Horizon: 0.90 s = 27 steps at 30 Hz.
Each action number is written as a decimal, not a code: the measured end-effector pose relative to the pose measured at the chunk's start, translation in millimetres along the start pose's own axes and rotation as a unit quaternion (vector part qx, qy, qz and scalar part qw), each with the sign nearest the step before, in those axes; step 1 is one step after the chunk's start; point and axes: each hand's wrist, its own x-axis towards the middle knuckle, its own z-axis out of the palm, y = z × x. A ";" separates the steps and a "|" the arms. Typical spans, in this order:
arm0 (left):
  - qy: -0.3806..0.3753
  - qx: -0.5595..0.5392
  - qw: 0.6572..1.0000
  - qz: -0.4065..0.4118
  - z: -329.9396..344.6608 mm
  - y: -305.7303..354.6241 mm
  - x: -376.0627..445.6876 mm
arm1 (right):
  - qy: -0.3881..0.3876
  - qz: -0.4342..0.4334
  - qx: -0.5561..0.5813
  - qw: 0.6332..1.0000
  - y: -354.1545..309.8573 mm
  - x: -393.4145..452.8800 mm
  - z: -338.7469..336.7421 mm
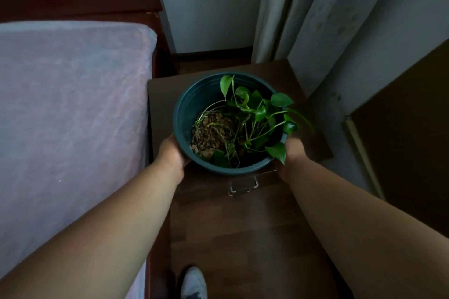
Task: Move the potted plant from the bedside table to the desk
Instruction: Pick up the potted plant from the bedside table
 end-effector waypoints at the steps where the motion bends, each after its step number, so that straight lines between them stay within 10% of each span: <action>1: 0.006 -0.004 1.000 0.000 2.2 -0.8 3.0 | 0.004 0.003 0.000 1.000 1.1 3.0 2.6; 12: 0.001 -0.071 0.997 0.013 16.3 -0.7 -10.2 | -0.056 -0.010 0.044 0.997 2.2 -4.9 16.9; 27: -0.113 -0.025 0.991 0.062 81.0 171.4 -242.1 | -0.130 -0.088 0.049 0.986 -186.6 -213.3 -50.2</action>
